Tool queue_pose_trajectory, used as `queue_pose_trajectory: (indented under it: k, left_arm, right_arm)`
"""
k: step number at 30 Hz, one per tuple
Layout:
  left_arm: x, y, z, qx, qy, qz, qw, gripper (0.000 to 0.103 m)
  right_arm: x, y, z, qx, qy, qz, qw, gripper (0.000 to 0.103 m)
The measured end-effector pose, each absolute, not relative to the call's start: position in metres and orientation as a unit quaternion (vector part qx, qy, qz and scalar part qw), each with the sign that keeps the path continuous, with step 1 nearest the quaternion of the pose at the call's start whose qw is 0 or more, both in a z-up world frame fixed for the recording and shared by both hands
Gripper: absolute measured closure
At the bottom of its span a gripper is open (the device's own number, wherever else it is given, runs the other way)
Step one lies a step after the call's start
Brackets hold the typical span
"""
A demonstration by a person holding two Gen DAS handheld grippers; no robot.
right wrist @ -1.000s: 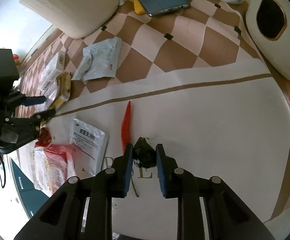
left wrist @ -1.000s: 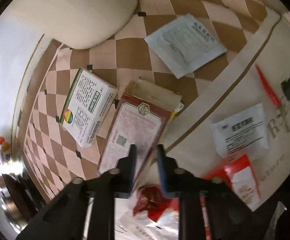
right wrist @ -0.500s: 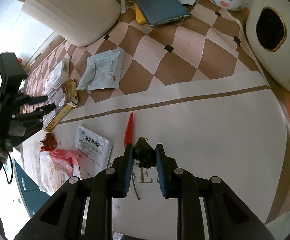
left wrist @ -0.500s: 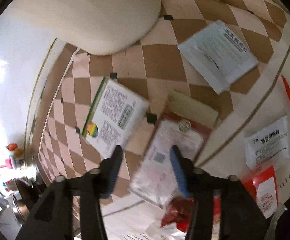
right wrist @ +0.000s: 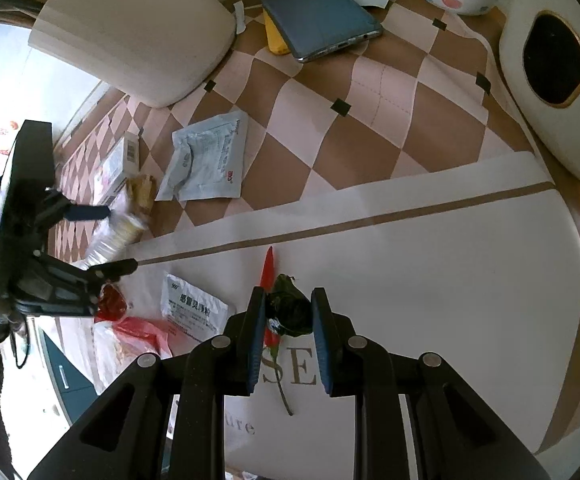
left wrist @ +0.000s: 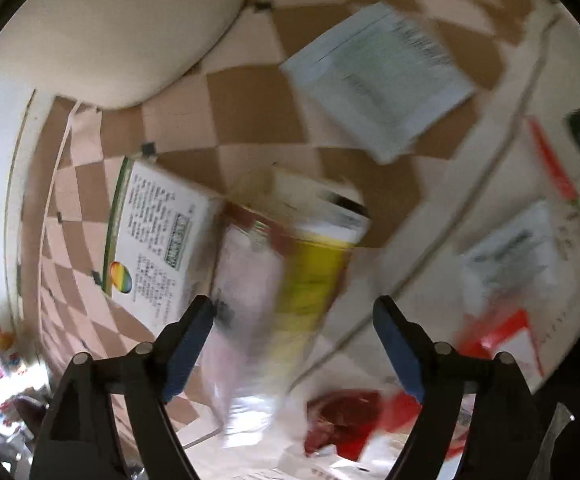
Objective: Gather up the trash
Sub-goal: 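Carry the medicine box down to the bin and open the left tool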
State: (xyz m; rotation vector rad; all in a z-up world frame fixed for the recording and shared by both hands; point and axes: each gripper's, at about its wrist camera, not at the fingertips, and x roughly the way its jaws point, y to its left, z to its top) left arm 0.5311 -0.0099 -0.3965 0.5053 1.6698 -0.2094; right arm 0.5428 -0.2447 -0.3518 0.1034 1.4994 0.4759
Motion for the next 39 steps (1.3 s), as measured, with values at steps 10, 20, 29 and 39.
queue_pose_trajectory:
  k: [10, 20, 29, 39]
  left_arm:
    - [0.537, 0.018, -0.374, 0.103, 0.709, -0.065, 0.694, 0.085]
    - [0.482, 0.017, -0.317, 0.025, 0.642, 0.063, 0.764, 0.085]
    - [0.387, 0.035, -0.255, -0.104, 0.561, 0.184, 0.8, 0.085]
    - [0.222, 0.075, -0.234, -0.203, 0.504, 0.287, 0.789, 0.085]
  right_arm:
    - [0.543, -0.248, -0.353, 0.051, 0.675, 0.205, 0.707, 0.079]
    - [0.534, -0.245, -0.338, 0.044, 0.649, 0.211, 0.73, 0.08]
    - [0.502, -0.222, -0.29, 0.017, 0.615, 0.247, 0.749, 0.08]
    - [0.391, -0.128, -0.255, -0.049, 0.588, 0.344, 0.73, 0.081]
